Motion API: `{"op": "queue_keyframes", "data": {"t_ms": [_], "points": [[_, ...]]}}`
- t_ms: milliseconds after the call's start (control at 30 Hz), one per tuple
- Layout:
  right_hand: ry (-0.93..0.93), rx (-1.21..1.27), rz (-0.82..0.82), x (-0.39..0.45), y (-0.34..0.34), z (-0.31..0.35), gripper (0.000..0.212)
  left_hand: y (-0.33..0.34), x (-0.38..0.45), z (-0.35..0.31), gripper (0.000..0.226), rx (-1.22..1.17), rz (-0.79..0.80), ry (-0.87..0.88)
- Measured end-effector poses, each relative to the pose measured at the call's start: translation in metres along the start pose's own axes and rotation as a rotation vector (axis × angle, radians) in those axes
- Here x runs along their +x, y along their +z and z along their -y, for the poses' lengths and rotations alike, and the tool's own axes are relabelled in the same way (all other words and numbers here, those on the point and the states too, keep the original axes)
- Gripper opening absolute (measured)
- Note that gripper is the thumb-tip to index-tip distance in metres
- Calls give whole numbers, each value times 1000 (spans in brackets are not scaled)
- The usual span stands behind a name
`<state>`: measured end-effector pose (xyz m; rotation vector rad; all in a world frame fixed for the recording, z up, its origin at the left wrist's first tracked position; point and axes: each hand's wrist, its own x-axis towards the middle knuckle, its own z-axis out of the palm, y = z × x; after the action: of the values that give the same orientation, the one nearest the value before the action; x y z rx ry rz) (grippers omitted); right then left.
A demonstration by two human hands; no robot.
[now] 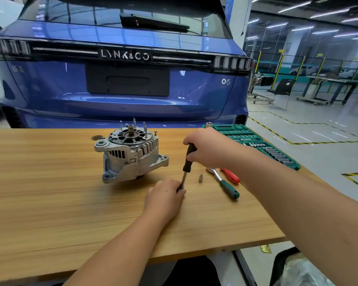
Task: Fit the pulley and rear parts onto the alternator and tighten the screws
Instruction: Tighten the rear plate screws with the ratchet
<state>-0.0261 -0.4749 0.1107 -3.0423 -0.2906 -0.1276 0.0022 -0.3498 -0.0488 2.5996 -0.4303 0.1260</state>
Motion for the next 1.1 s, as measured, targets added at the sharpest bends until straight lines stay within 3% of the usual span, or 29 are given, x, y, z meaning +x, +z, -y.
{"op": "queue_keyframes", "data": {"t_ms": [300,567,867,1033,1100], "points": [[-137,91,77,23,6,10,56,-1,-1,-2,24,44,-9,31],[-55,119,-22,28,10,-3,44,1,-1,-2,24,80,15,30],[-51,100,-43,17,19,-16,47,1,0,-4,23,74,20,21],[-56,137,-37,21,22,-15,47,-1,2,-7,28,-90,-16,21],[-43,286,21,20,24,-23,40,-2,2,-7,28,-117,-11,33]]}}
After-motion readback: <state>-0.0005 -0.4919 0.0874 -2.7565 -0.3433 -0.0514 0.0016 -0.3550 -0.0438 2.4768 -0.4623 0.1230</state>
